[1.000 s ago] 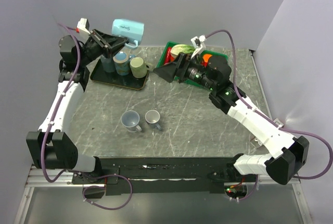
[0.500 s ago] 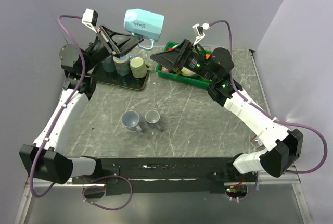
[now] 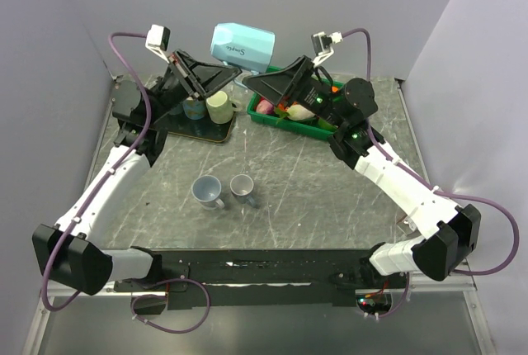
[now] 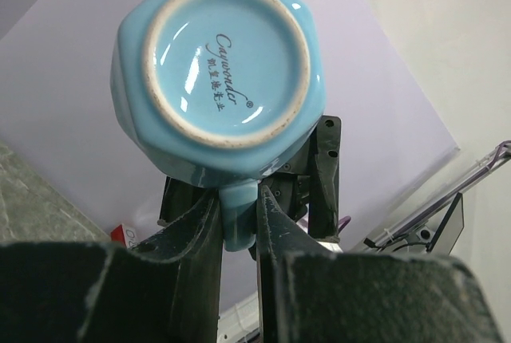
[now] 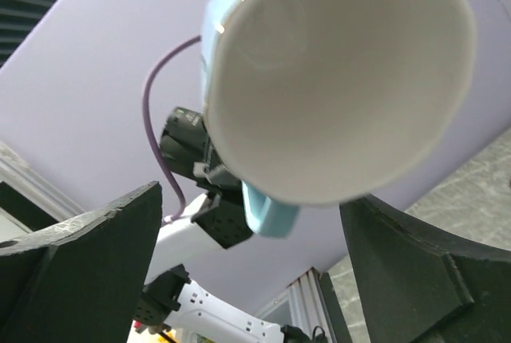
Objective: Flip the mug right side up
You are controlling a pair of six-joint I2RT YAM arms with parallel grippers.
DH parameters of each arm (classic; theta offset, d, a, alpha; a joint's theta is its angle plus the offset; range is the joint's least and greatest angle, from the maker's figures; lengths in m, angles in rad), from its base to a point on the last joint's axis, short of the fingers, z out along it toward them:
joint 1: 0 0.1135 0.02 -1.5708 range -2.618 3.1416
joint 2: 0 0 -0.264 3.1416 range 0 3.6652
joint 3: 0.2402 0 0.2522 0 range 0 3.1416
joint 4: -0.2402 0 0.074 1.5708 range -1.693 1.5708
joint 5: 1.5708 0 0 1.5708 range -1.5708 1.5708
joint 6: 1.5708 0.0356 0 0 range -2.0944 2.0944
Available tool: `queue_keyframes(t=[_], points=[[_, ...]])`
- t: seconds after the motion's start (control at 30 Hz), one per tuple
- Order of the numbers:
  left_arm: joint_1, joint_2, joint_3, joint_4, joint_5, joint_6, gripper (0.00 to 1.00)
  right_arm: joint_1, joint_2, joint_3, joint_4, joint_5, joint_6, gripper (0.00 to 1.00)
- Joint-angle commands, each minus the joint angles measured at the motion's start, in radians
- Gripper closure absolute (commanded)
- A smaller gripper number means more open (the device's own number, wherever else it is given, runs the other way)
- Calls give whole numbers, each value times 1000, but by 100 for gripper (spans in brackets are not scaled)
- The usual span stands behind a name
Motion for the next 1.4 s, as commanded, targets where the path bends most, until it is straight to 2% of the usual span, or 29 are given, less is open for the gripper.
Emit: queue_keyframes(t=[0.0, 0.37, 0.53, 0.63, 0.67, 0.73, 0.77, 0.83, 0.9, 0.93, 1.0, 1.03, 1.1, 1.13, 1.2, 1.23, 1.37], points=[[-14, -34, 4, 188, -39, 29, 99, -3, -10, 31, 96, 1, 29, 10], [-34, -40, -47, 260, -20, 20, 99, -1, 38, 57, 107, -10, 71, 39], [-49, -45, -76, 286, -16, 20, 99, -3, 58, 74, 83, -2, 69, 45], [-51, -52, -93, 303, -16, 20, 99, -3, 58, 72, 75, 7, 61, 57], [-51, -53, -94, 300, -17, 21, 99, -1, 55, 68, 82, 10, 58, 67], [-52, -56, -96, 290, -16, 31, 99, -3, 48, 57, 93, 22, 51, 76], [-52, -57, -100, 281, -14, 34, 99, -4, 47, 57, 90, 24, 46, 86], [-52, -59, -99, 274, -11, 46, 99, -1, 44, 62, 69, 28, 29, 96], [-52, -62, -90, 215, -16, 79, 99, -4, 35, 63, 58, 31, 11, 100], [-52, -65, -85, 195, -16, 92, 93, -4, 30, 59, 47, 39, 3, 100], [-52, -66, -77, 145, -14, 124, 71, -4, 15, 56, 32, 54, -26, 100], [-52, -69, -74, 128, -14, 136, 44, -3, 7, 54, 12, 62, -40, 100], [-52, -72, -60, 41, -20, 190, 24, -6, -17, 51, -8, 83, -81, 100], [-52, -72, -51, 5, -22, 211, 10, -4, -27, 51, -37, 94, -96, 100], [-52, -66, -13, -121, -29, 286, 1, -4, -54, 52, -74, 134, -151, 100], [-52, -62, 2, -172, -33, 313, 3, -3, -67, 56, -101, 152, -173, 100], [-52, -42, 90, -389, -83, 432, 4, -4, -129, 65, -260, 263, -290, 100]])
